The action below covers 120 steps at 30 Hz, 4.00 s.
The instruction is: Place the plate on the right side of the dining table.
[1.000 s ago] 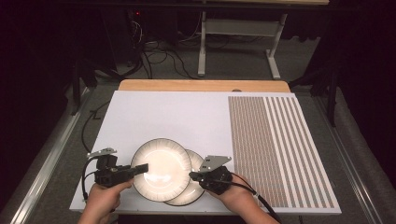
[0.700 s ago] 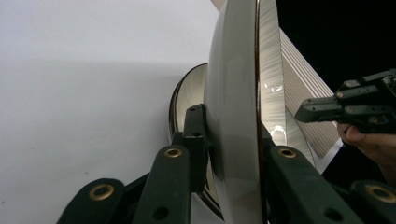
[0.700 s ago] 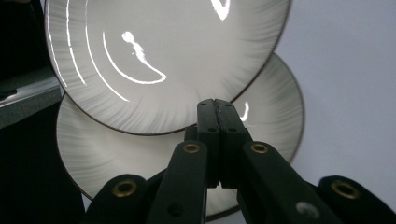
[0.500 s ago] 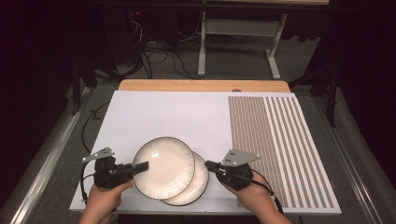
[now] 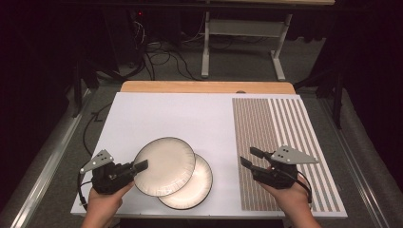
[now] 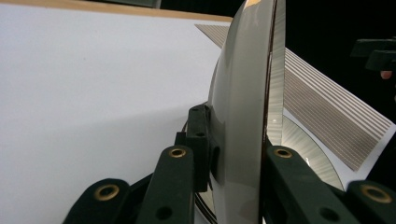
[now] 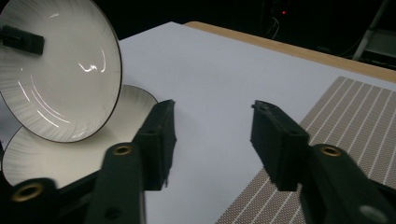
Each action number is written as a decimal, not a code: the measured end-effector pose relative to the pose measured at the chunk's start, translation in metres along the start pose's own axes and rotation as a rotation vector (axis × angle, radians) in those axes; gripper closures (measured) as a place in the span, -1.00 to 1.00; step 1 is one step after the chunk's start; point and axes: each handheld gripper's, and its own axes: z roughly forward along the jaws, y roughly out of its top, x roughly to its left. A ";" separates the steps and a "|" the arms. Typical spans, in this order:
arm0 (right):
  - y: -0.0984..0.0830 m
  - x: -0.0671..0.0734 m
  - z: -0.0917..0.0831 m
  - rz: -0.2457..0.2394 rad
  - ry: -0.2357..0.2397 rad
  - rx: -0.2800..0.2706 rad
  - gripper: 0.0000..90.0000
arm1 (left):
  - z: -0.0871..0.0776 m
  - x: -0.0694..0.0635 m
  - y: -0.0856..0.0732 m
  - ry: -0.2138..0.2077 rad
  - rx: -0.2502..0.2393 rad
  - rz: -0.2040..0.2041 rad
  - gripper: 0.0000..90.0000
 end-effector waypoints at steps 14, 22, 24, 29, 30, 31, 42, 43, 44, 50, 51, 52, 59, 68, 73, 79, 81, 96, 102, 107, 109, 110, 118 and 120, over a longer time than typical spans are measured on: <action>-0.009 -0.005 -0.015 -0.014 -0.063 -0.048 -0.99 | -0.003 -0.007 0.001 0.023 -0.033 0.102 0.76; -0.007 -0.002 -0.007 -0.030 -0.043 -0.043 -0.99 | -0.003 -0.009 0.002 0.014 -0.024 0.137 0.75; -0.006 0.000 -0.005 -0.024 -0.037 -0.039 -0.99 | -0.003 -0.009 0.003 0.012 -0.023 0.142 0.75; 0.002 0.011 0.012 -0.037 -0.005 -0.031 -0.98 | -0.004 -0.008 0.002 0.012 -0.025 0.146 0.75; 0.004 0.013 0.015 -0.042 -0.001 -0.029 -0.98 | -0.003 -0.008 0.002 0.011 -0.026 0.146 0.75; 0.005 0.015 0.018 -0.045 0.002 -0.028 -0.97 | -0.003 -0.008 0.002 0.011 -0.026 0.146 0.75; 0.012 0.035 0.052 -0.068 0.065 0.011 -0.90 | -0.004 -0.008 0.002 0.011 -0.025 0.147 0.75; 0.012 0.040 0.058 -0.073 0.075 0.021 -0.90 | -0.004 -0.008 0.002 0.011 -0.024 0.147 0.75; 0.012 0.040 0.058 -0.073 0.075 0.021 -0.90 | -0.004 -0.008 0.002 0.011 -0.024 0.147 0.75; 0.013 0.053 0.076 -0.098 0.106 0.035 -0.85 | -0.004 -0.008 0.002 0.016 -0.028 0.153 0.76; 0.013 0.055 0.079 -0.095 0.110 0.041 -0.84 | -0.004 -0.008 0.002 0.018 -0.026 0.155 0.76; 0.013 0.056 0.081 -0.099 0.115 0.046 -0.82 | -0.004 -0.008 0.002 0.019 -0.026 0.154 0.76; 0.010 0.067 0.102 -0.083 0.162 0.086 -0.64 | -0.003 -0.007 0.002 0.026 -0.017 0.152 0.77; 0.005 0.076 0.122 -0.053 0.200 0.128 -0.14 | -0.002 -0.006 0.001 0.026 -0.019 0.149 0.77; 0.002 0.077 0.136 0.008 0.224 0.144 0.13 | -0.002 -0.006 0.001 0.026 -0.017 0.151 0.77; 0.000 0.076 0.141 0.044 0.243 0.146 0.50 | -0.002 -0.006 0.001 0.024 -0.018 0.148 0.77; 0.000 0.076 0.141 0.054 0.241 0.146 0.63 | -0.002 -0.005 0.001 0.024 -0.019 0.144 0.78; 0.014 0.060 0.119 0.096 0.246 0.101 0.88 | 0.002 -0.016 0.009 0.010 -0.040 0.118 0.79; 0.020 0.053 0.105 0.068 0.219 0.083 0.89 | 0.012 -0.024 0.019 -0.011 -0.046 0.137 0.79; 0.026 0.043 0.089 0.051 0.195 0.060 0.90 | 0.023 -0.033 0.029 -0.029 -0.062 0.141 0.78; 0.028 0.039 0.084 0.044 0.181 0.056 0.90 | 0.026 -0.035 0.031 -0.033 -0.060 0.141 0.78; 0.028 0.039 0.084 0.044 0.181 0.056 0.90 | 0.028 -0.037 0.033 -0.037 -0.058 0.146 0.78; 0.028 0.015 0.059 0.042 0.132 0.044 0.90 | 0.057 -0.059 0.048 -0.051 -0.028 0.178 0.77; 0.027 0.009 0.052 0.043 0.118 0.040 0.90 | 0.065 -0.064 0.052 -0.055 -0.019 0.185 0.77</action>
